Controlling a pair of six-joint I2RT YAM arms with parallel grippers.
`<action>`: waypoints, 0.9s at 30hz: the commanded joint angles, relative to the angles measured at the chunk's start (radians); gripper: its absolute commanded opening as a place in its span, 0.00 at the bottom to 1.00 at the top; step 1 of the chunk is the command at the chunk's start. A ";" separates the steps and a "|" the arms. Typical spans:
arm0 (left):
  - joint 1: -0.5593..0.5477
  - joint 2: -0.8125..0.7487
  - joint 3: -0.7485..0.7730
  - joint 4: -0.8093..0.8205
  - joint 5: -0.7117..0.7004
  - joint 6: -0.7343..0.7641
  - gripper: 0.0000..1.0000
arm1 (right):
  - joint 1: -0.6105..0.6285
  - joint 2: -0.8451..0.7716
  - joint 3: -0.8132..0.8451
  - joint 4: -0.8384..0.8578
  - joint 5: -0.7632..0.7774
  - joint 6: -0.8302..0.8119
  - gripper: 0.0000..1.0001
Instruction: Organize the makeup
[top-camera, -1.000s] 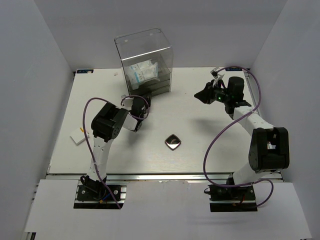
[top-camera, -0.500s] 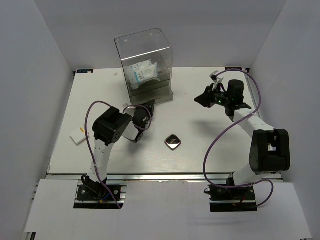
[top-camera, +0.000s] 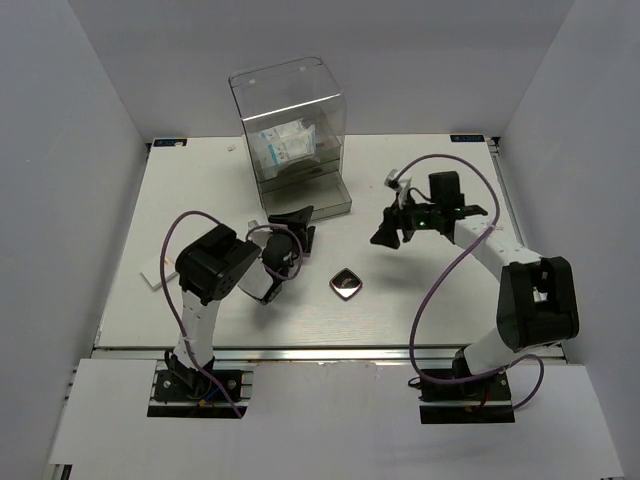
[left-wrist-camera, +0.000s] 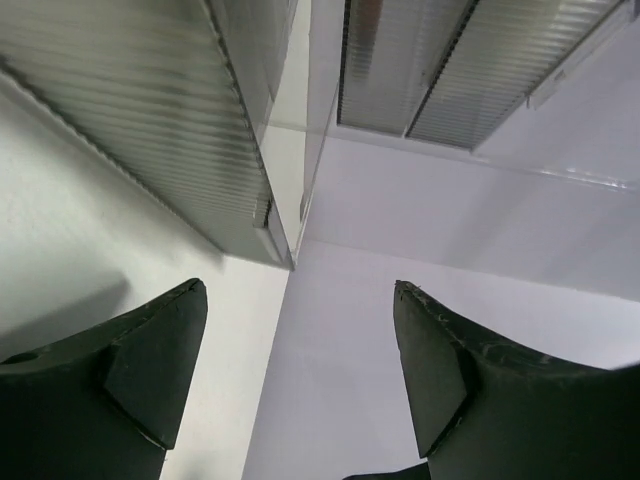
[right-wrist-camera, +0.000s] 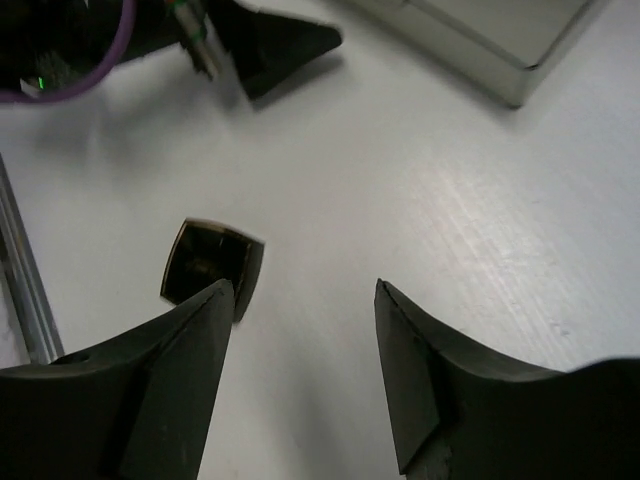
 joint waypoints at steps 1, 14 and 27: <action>0.001 -0.097 -0.053 -0.012 0.075 0.002 0.85 | 0.118 0.005 0.058 -0.281 0.027 -0.233 0.64; -0.013 -0.781 -0.058 -1.227 0.078 0.243 0.98 | 0.479 0.036 0.115 -0.306 0.618 0.182 0.89; -0.010 -1.036 0.175 -2.084 -0.366 0.284 0.98 | 0.611 0.223 0.164 -0.374 0.856 0.324 0.89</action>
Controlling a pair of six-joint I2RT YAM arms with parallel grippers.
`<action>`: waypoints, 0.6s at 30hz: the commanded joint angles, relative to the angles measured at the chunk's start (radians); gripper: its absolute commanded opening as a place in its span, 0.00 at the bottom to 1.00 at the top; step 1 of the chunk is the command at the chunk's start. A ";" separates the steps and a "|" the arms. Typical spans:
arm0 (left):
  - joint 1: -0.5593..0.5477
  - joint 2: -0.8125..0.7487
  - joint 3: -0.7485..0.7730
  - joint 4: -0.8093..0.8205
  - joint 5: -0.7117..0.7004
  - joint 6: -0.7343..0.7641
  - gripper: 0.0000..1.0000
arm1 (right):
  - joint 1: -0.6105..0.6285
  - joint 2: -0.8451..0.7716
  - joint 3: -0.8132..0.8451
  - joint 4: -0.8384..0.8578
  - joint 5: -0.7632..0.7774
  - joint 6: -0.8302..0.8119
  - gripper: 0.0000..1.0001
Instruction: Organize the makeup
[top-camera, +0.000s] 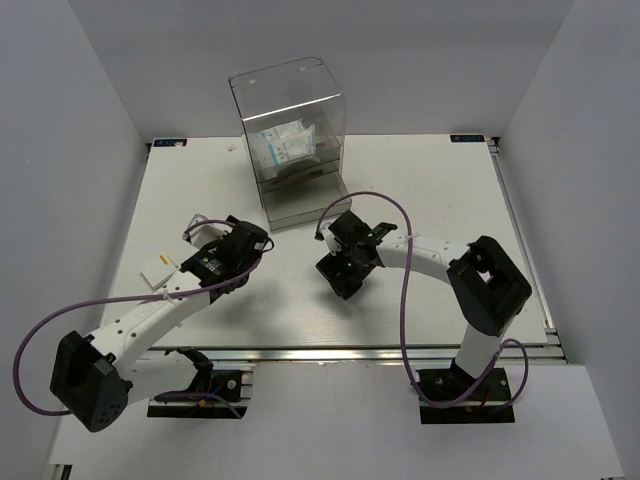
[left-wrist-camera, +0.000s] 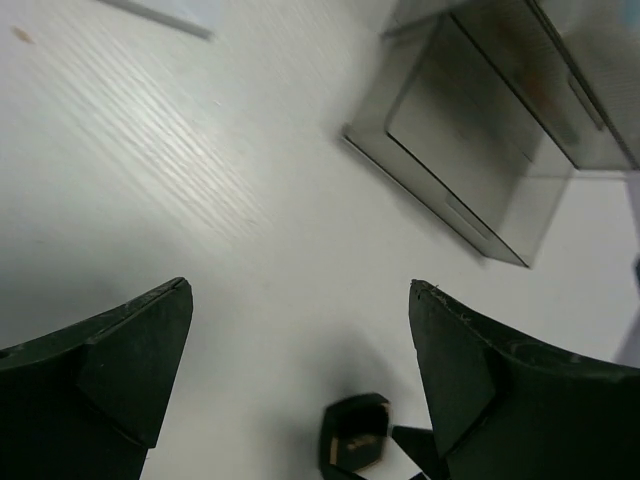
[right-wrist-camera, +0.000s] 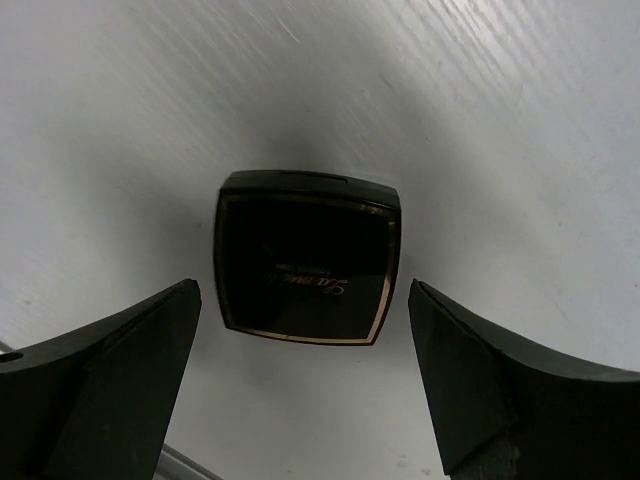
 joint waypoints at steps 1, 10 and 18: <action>0.003 -0.071 0.074 -0.316 -0.192 0.016 0.98 | -0.001 0.023 0.030 -0.025 0.077 0.050 0.89; 0.128 -0.111 0.144 -0.464 -0.153 0.172 0.95 | 0.004 0.088 -0.002 -0.024 0.076 0.045 0.83; 0.356 -0.007 0.090 -0.309 0.258 0.368 0.94 | -0.007 0.017 -0.013 0.061 0.039 -0.103 0.09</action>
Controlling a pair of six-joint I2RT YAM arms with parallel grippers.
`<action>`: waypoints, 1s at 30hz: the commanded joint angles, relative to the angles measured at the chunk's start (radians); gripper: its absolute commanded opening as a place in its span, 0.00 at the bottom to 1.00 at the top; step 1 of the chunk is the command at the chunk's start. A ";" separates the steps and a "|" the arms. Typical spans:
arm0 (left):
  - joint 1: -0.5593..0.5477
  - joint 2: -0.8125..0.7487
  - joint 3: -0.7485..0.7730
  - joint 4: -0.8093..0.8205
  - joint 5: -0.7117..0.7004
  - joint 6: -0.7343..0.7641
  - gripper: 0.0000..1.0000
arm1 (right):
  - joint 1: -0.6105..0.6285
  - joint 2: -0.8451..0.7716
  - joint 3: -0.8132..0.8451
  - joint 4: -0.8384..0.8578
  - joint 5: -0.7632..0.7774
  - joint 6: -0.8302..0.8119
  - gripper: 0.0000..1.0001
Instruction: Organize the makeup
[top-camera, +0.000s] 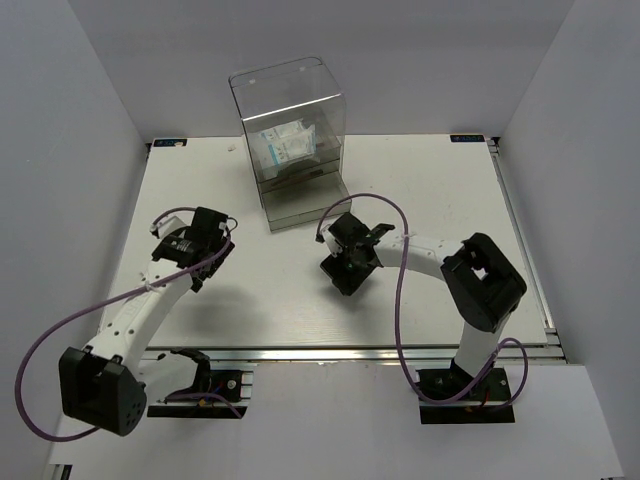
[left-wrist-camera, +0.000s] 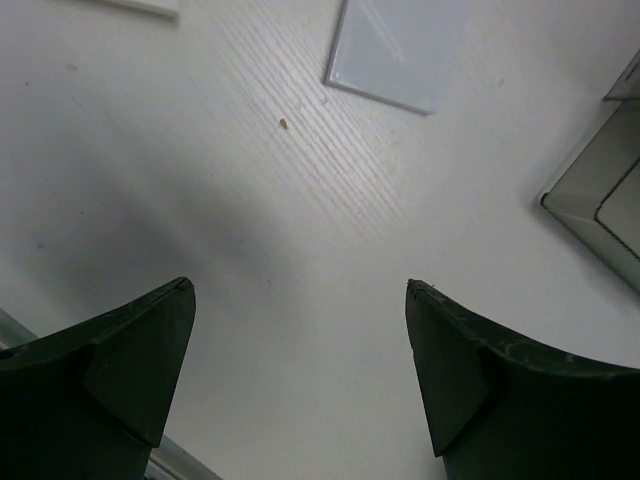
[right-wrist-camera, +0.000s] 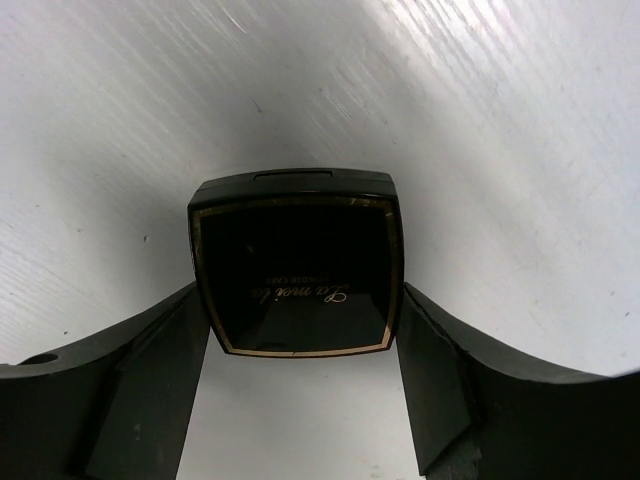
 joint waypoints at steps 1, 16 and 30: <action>0.052 0.043 -0.028 0.067 0.206 0.094 0.95 | -0.009 -0.053 -0.004 0.081 -0.028 -0.119 0.00; 0.125 0.197 0.013 0.175 0.315 0.220 0.98 | -0.102 0.070 0.327 0.491 -0.003 -0.181 0.00; 0.131 0.162 -0.051 0.216 0.331 0.192 0.98 | -0.153 0.281 0.511 0.560 0.052 0.000 0.25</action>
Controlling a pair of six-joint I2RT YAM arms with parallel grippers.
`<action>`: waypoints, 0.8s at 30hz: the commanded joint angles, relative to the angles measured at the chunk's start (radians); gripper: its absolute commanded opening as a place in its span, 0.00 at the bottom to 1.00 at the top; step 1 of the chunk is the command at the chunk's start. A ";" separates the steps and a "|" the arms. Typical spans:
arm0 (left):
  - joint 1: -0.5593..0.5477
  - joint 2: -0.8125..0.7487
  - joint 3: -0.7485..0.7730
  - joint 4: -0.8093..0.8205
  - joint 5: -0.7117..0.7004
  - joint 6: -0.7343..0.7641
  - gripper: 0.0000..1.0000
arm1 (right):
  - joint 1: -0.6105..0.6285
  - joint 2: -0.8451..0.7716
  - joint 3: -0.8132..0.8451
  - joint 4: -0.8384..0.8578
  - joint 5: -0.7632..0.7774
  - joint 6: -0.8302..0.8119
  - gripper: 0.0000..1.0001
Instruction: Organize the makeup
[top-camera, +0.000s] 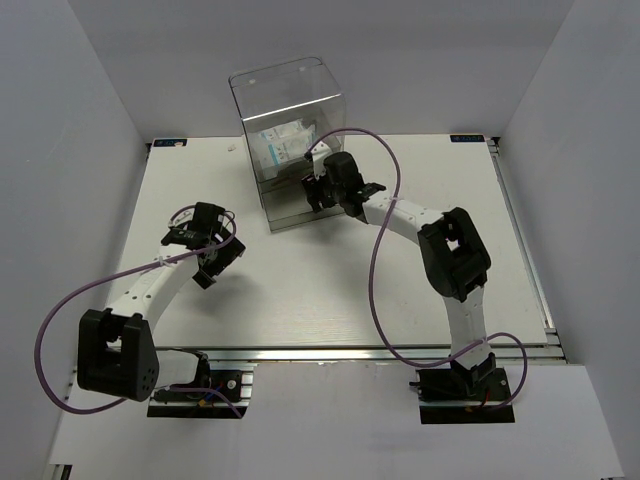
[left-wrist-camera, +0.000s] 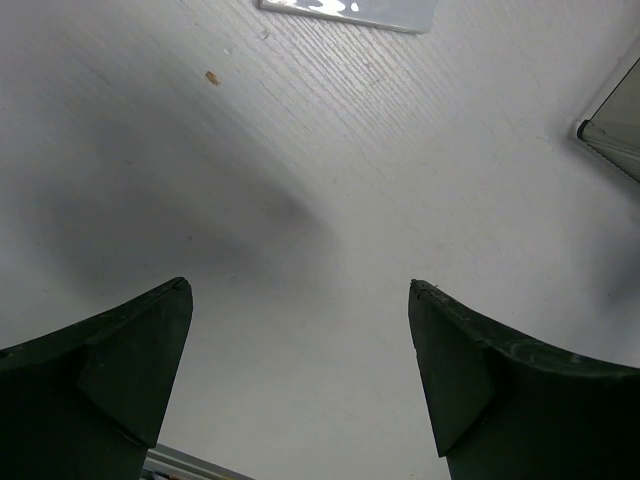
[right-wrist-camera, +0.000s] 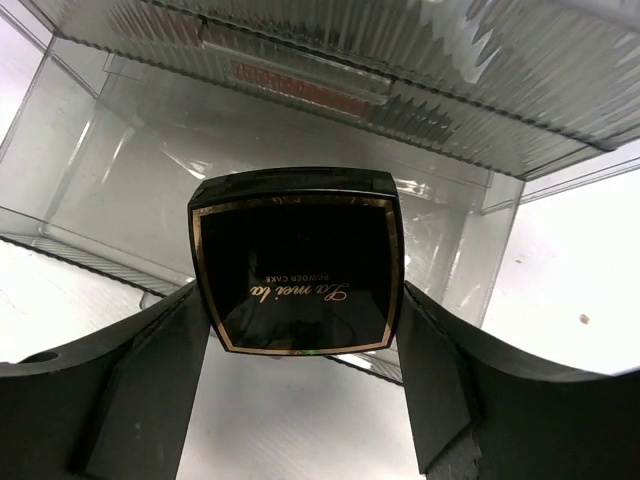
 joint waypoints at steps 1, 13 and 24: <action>0.006 -0.024 -0.001 0.024 0.011 -0.001 0.98 | -0.009 0.005 0.067 0.062 -0.006 0.051 0.40; 0.014 0.075 0.057 0.018 -0.024 0.045 0.98 | -0.048 -0.008 0.052 -0.013 -0.135 0.044 0.89; 0.056 0.278 0.198 -0.059 -0.106 0.079 0.98 | -0.172 -0.323 -0.258 0.031 -0.739 -0.125 0.42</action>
